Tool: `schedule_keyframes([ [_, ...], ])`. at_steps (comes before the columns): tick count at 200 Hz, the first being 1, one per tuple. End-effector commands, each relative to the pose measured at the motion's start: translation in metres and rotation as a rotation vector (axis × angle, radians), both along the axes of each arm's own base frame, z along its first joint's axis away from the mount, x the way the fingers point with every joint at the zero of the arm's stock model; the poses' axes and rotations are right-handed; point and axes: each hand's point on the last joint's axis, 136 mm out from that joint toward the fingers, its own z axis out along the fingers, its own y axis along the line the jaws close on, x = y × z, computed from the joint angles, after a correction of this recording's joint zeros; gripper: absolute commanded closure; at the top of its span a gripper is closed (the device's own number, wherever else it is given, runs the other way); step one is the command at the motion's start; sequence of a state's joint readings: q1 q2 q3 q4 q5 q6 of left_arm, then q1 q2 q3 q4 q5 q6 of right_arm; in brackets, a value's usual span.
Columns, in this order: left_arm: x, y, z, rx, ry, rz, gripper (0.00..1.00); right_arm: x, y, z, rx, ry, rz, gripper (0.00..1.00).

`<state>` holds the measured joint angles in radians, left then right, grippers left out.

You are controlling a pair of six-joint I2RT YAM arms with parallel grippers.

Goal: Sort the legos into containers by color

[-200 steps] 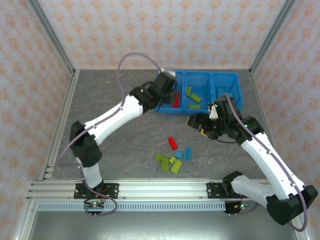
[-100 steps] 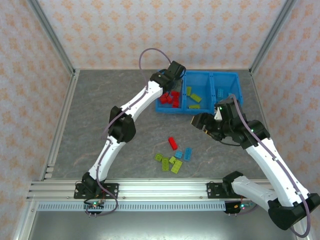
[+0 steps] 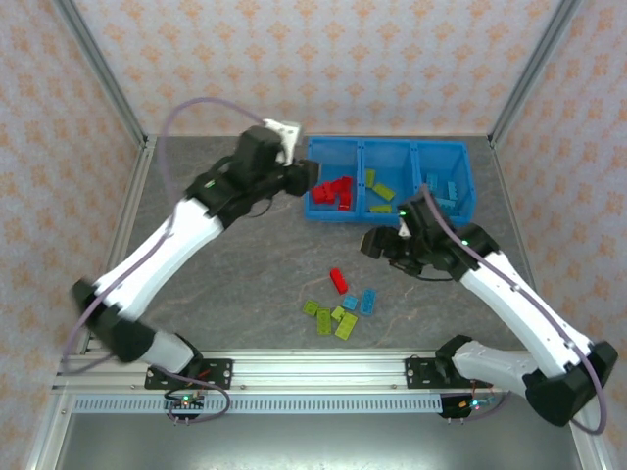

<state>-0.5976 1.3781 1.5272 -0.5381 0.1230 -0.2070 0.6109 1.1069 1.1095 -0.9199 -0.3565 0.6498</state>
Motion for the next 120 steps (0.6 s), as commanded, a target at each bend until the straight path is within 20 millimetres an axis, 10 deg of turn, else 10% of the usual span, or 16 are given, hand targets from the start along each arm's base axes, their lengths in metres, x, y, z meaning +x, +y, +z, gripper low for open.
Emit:
schedule_keyframes([
  [1, -0.052, 0.013, -0.006, 0.043, -0.051, -0.123, 0.40, 0.012, 0.020, -0.023, -0.103, -0.013, 0.065, 0.27],
  [58, -0.164, 0.066, -0.073, 0.221, -0.067, -0.353, 0.02, 0.039, 0.062, -0.110, -0.436, 0.039, 0.242, 0.29],
  [120, -0.189, 0.074, -0.121, 0.252, -0.055, -0.434, 0.00, 0.040, 0.078, -0.170, -0.496, 0.131, 0.308, 0.55],
])
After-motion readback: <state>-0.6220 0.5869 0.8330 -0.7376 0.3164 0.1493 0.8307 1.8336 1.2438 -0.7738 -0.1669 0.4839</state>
